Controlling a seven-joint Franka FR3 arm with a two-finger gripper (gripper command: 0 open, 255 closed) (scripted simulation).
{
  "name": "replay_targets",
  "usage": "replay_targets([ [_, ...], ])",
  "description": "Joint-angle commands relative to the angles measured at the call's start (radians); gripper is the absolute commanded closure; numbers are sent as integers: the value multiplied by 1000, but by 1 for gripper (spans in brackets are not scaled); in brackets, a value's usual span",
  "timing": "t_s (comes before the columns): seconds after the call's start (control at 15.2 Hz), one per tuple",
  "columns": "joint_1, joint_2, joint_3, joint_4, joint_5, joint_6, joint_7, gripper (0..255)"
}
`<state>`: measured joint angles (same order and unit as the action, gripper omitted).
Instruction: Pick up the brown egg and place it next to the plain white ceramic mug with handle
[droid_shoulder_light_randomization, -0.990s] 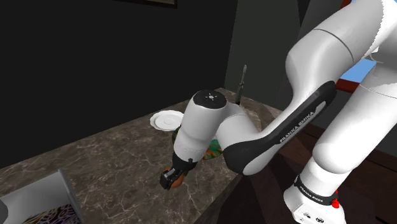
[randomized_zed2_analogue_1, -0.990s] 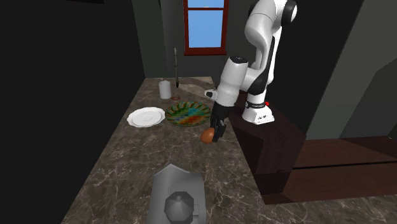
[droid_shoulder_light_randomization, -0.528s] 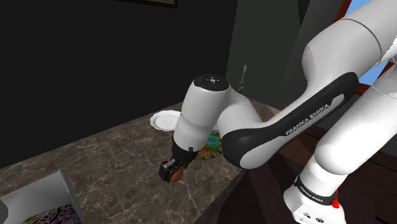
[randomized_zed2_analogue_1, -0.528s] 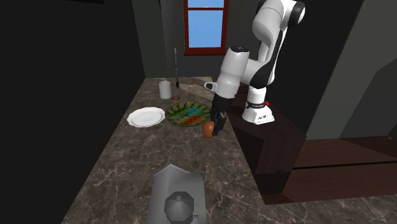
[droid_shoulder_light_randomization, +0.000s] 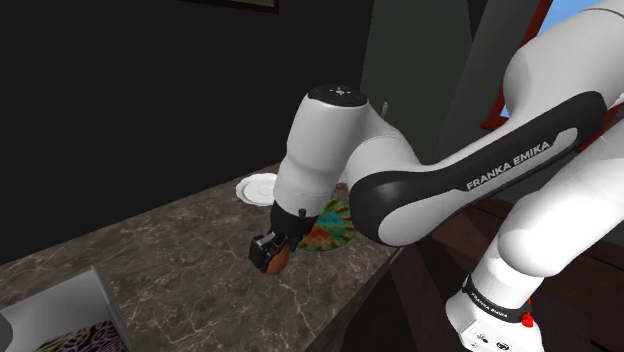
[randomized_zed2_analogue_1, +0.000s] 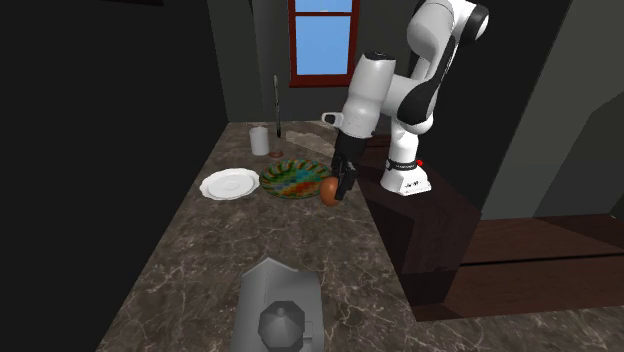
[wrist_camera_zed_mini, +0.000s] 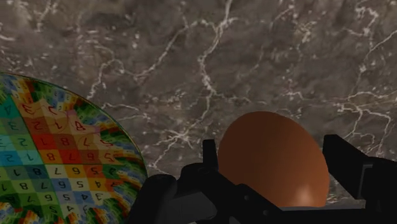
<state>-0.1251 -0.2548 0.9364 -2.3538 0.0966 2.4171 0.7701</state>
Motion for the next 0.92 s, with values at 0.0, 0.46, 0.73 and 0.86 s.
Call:
replay_targets([
  [0.0, 10, -17, -14, 17, 15, -30, -13, 255],
  [0.46, 34, -68, -60, 75, 53, -131, -51, 255],
  [0.73, 43, -90, -81, 113, 65, -187, -66, 255],
  [0.86, 46, -99, -91, 133, 69, -215, -72, 255],
])
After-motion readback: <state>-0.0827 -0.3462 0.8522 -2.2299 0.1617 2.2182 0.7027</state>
